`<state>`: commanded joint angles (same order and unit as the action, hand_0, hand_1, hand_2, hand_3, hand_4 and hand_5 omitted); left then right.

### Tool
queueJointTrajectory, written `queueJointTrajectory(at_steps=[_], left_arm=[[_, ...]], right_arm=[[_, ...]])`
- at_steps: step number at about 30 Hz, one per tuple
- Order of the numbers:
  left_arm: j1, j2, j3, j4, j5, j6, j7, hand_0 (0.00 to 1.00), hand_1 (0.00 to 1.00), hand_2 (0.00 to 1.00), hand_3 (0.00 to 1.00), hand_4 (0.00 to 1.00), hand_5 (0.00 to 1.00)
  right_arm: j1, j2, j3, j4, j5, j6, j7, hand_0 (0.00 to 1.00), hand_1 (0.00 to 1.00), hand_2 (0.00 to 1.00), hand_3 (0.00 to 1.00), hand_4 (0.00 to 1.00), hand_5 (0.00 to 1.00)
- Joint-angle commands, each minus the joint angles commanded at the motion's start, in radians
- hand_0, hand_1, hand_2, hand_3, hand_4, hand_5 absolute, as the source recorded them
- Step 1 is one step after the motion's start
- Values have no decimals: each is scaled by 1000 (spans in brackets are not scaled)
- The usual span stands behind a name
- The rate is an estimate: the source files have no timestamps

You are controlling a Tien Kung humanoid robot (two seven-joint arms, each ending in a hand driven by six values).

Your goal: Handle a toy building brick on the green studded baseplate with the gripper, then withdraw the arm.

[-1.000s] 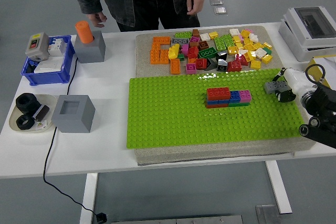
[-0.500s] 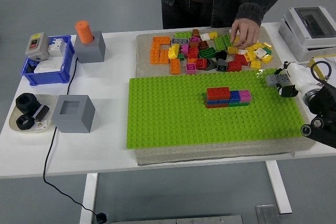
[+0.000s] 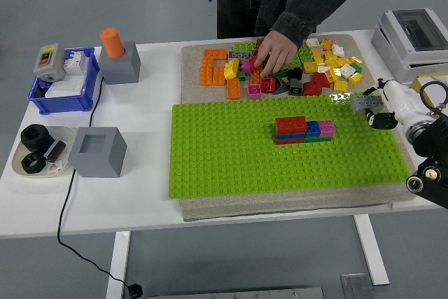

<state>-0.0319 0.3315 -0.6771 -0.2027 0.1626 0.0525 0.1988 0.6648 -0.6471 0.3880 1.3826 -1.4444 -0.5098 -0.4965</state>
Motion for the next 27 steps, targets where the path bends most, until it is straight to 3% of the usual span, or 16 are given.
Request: queueJointTrajectory(at_steps=[6, 27], left_arm=[[2, -2, -1, 0, 2, 0, 1, 831, 876, 818, 701, 873, 590], [0, -3, -2, 0, 3, 1, 1, 832, 876, 818, 703, 875, 591]], right_arm=[[-12, 31, -5, 52, -2, -6, -4, 998, 942, 935, 419, 534, 2], [0, 89, -50, 45, 18, -16, 10, 998, 938, 930, 419, 535, 2]])
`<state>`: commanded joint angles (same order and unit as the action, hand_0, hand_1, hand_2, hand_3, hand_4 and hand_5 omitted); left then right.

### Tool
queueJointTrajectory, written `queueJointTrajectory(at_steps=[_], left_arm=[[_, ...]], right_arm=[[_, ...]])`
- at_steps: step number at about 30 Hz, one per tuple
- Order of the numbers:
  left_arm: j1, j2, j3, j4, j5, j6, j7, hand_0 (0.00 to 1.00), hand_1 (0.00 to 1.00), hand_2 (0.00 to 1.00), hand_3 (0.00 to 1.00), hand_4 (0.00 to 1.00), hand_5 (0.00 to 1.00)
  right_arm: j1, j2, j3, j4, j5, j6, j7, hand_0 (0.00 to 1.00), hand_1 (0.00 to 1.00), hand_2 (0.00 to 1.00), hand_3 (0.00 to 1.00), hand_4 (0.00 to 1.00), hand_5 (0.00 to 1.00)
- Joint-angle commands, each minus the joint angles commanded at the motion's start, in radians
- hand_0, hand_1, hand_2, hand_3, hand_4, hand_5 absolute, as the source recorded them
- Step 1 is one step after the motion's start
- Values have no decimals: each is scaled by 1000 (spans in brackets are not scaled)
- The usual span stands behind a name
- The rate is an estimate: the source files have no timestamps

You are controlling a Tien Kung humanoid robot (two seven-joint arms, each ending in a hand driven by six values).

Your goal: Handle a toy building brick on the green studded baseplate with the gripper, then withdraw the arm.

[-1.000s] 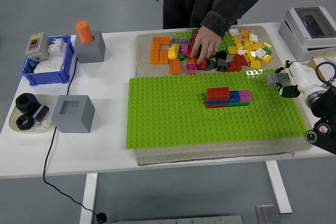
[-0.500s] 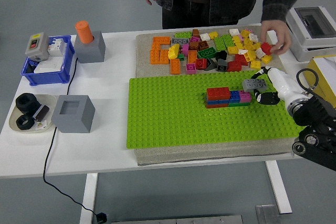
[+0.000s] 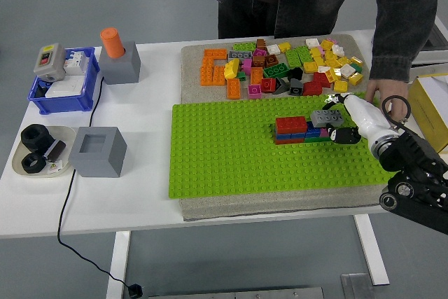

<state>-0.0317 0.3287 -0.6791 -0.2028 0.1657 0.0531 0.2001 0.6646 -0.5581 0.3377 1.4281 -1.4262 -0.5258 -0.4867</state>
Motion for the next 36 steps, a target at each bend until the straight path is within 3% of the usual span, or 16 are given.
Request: queueJointTrajectory(at_steps=[36], left_arm=[[-4, -1, 2, 1, -1, -1, -3, 832, 875, 818, 703, 876, 592]], right_arm=[[16, 38, -29, -41, 22, -5, 14, 998, 927, 919, 416, 534, 2]])
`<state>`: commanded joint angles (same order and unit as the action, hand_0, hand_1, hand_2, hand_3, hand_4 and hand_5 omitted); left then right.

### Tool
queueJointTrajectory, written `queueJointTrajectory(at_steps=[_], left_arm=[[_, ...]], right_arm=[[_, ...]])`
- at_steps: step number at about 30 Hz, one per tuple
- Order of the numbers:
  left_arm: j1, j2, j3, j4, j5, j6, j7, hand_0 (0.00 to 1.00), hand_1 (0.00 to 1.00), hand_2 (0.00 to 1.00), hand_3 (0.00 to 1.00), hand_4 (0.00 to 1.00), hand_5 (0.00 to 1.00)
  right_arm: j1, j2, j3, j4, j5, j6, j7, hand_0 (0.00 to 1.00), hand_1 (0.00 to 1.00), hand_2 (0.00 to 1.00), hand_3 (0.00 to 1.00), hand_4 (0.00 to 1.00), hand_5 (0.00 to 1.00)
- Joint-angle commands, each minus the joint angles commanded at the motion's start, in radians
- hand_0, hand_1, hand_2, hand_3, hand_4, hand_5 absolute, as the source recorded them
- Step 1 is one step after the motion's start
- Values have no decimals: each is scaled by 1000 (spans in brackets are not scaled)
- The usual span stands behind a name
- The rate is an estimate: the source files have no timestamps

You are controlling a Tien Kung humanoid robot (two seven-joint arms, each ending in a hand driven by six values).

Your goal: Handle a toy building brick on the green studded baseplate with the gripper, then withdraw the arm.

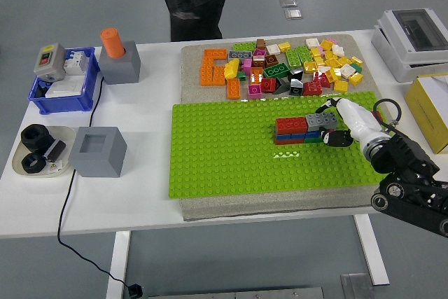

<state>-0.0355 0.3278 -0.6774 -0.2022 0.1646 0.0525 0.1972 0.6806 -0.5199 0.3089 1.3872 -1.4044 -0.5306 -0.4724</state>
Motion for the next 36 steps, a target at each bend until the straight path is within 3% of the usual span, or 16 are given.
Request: queueJointTrajectory(at_steps=[36], left_arm=[[2, -1, 6, 0, -5, -1, -4, 832, 875, 818, 705, 876, 594]], right_arm=[[-8, 6, 0, 8, -16, 1, -10, 998, 924, 913, 417, 534, 2]])
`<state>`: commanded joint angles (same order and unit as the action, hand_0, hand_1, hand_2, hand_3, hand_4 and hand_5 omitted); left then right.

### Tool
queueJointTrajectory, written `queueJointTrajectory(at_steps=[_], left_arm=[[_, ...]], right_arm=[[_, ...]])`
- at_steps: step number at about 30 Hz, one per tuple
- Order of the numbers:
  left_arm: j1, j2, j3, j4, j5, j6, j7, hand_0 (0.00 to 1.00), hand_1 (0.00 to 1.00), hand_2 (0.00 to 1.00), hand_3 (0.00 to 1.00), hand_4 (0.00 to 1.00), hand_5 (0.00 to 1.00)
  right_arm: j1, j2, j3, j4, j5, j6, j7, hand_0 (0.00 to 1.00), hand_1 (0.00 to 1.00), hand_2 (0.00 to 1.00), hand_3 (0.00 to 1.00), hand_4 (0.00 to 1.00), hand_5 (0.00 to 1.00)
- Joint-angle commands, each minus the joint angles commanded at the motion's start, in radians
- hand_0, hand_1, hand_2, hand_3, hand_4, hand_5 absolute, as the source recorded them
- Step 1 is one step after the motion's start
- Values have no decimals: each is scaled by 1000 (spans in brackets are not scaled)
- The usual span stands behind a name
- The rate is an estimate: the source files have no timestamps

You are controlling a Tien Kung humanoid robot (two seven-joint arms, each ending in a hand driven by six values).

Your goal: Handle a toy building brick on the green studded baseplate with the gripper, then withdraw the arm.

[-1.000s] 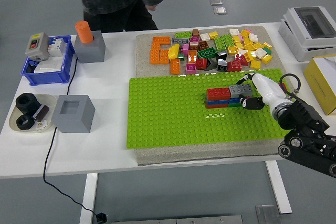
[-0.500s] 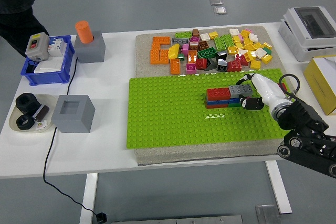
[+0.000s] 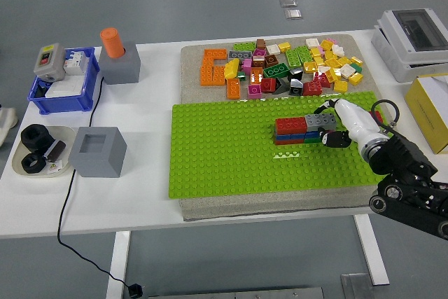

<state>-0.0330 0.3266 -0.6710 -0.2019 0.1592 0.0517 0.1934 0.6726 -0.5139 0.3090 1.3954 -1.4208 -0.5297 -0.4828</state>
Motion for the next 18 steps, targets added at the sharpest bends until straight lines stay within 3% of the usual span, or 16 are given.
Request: queueJointTrajectory(at_steps=[18], left_arm=[[-1, -1, 4, 0, -6, 0, -3, 831, 875, 818, 704, 876, 595]], right_arm=[[-3, 6, 5, 0, -7, -3, -4, 998, 922, 912, 417, 534, 2]])
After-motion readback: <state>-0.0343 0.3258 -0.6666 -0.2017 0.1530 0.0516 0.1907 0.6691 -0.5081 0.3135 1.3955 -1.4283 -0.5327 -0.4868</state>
